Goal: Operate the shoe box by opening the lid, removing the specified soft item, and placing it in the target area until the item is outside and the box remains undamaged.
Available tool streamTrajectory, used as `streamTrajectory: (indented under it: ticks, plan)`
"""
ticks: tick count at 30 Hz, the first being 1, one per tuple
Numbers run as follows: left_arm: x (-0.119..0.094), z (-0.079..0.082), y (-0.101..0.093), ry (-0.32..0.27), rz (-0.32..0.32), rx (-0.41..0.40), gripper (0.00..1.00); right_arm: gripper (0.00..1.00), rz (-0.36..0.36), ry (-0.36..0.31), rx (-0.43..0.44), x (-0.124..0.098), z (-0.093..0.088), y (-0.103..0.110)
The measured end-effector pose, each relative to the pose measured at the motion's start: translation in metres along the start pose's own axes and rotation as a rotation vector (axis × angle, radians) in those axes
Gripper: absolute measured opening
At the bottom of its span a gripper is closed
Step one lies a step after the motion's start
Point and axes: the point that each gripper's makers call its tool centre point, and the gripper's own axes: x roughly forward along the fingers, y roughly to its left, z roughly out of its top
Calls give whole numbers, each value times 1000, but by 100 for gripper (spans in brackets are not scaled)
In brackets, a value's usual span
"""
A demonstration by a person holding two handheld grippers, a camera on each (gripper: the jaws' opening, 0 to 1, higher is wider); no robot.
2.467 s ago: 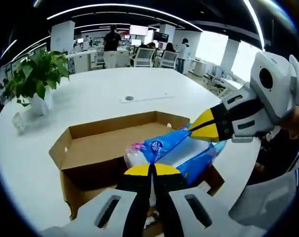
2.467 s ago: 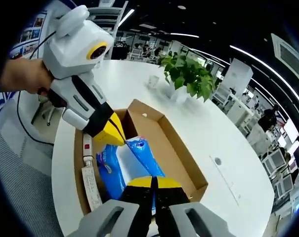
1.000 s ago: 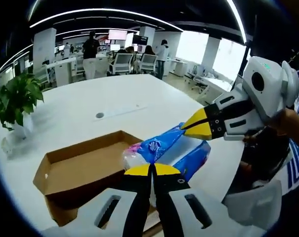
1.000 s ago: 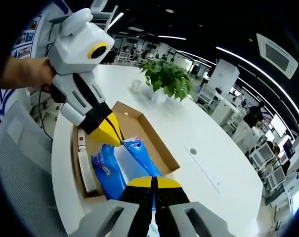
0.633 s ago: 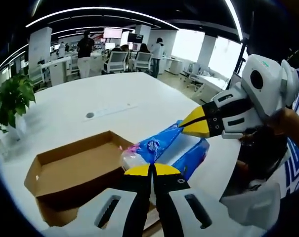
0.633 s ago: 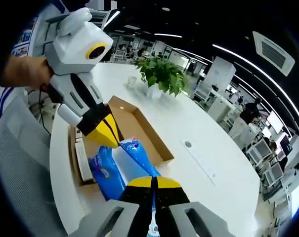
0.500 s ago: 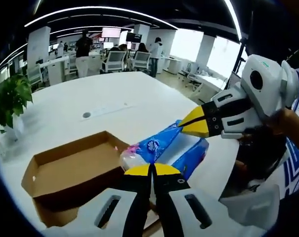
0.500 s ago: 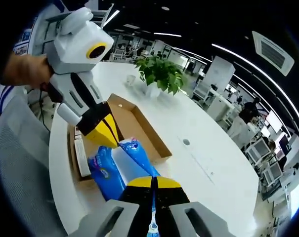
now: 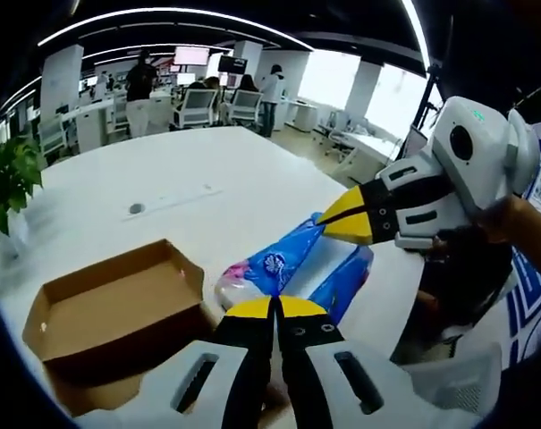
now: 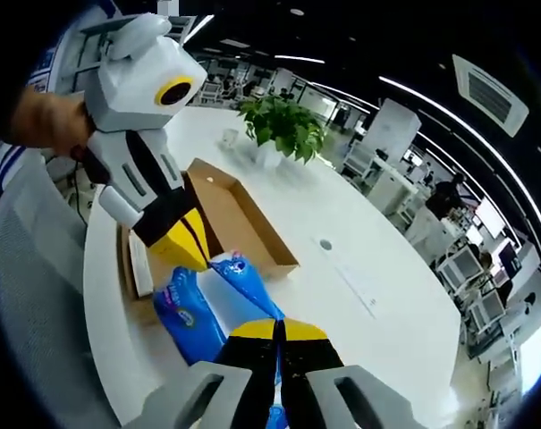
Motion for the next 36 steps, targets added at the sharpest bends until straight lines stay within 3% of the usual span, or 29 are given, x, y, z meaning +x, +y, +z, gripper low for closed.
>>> streamTrajectory:
  ticks: [36]
  plan:
    - [48,13,-49,25,-80,11,0,0,-48,36,37,-24,-54,-36]
